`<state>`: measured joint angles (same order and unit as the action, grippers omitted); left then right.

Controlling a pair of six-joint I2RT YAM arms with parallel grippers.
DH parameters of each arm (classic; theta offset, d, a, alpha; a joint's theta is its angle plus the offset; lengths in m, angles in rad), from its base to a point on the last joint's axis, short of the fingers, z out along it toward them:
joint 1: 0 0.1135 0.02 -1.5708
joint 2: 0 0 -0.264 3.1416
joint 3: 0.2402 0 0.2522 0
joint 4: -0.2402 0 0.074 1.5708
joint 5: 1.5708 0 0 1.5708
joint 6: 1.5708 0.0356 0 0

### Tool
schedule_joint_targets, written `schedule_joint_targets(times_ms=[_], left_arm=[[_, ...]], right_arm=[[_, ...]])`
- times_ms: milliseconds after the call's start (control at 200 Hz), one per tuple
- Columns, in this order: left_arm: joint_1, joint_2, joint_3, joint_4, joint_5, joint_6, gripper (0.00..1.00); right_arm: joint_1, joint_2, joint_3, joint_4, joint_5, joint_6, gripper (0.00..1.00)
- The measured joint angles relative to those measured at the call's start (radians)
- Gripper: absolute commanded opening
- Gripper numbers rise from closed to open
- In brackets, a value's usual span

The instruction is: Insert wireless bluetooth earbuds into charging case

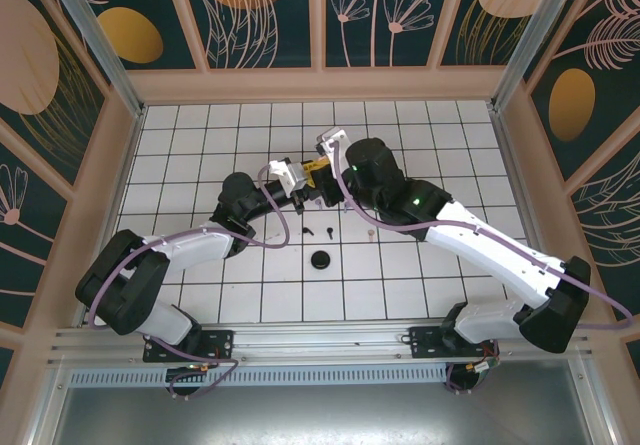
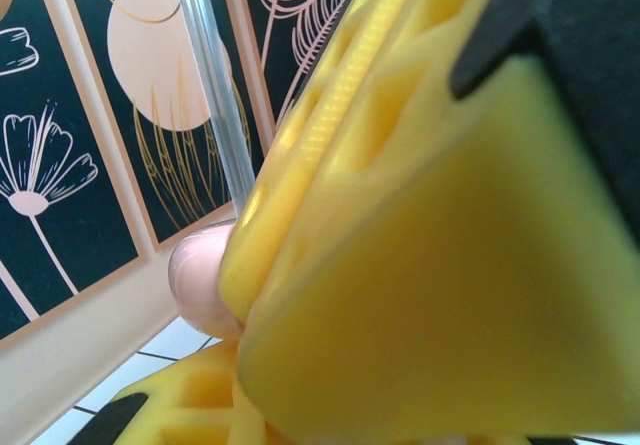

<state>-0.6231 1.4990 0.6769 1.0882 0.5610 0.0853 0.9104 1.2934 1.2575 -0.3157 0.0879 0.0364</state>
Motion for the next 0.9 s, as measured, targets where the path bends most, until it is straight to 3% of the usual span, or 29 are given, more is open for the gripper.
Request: schedule_joint_targets(times_ms=[395,901], left_arm=[[-0.002,-0.002,0.011,0.038,0.000,0.000,0.00],[-0.002,-0.006,0.011,0.038,0.000,0.001,0.00]], right_arm=[[-0.109,-0.114,0.000,-0.005,-0.011,0.143,0.11],[-0.085,-0.136,-0.042,-0.002,-0.090,0.199,0.11]])
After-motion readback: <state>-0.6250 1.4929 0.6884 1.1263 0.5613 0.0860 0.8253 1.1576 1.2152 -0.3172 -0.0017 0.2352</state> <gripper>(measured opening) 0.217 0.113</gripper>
